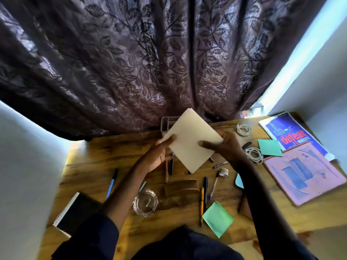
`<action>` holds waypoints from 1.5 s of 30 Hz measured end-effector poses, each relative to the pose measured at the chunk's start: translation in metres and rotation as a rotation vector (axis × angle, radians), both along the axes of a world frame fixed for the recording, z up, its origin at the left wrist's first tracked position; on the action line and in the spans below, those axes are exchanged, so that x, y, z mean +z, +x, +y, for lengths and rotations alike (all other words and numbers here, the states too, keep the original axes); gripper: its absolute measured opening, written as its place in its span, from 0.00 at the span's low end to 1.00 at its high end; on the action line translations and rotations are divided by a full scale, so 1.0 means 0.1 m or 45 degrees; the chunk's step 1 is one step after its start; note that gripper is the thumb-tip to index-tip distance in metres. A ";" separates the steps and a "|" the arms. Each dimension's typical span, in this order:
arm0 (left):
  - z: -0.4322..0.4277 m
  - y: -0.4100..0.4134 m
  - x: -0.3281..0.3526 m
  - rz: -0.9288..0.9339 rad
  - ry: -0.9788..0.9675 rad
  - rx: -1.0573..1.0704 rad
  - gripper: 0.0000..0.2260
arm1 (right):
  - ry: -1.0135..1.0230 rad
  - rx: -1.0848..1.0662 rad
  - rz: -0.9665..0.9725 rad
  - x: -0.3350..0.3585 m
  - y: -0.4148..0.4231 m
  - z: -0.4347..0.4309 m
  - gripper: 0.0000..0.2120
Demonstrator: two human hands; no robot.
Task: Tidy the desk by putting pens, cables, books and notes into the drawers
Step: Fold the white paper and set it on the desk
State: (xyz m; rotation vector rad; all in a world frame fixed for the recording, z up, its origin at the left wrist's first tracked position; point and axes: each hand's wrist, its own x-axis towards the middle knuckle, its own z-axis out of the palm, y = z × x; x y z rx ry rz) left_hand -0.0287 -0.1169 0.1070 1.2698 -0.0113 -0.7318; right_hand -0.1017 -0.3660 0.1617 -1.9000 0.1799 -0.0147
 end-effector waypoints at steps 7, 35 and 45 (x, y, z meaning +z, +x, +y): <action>0.19 -0.36 -0.33 -0.119 0.370 0.243 0.12 | 0.213 0.014 0.406 -0.52 -0.30 0.16 0.11; 0.44 -0.68 -0.41 -0.091 0.709 0.231 0.14 | 0.185 -0.187 0.418 -0.79 -0.47 0.20 0.04; 0.50 -0.76 -0.37 -0.169 0.816 0.249 0.13 | -0.107 -0.309 0.370 -0.79 -0.49 0.22 0.03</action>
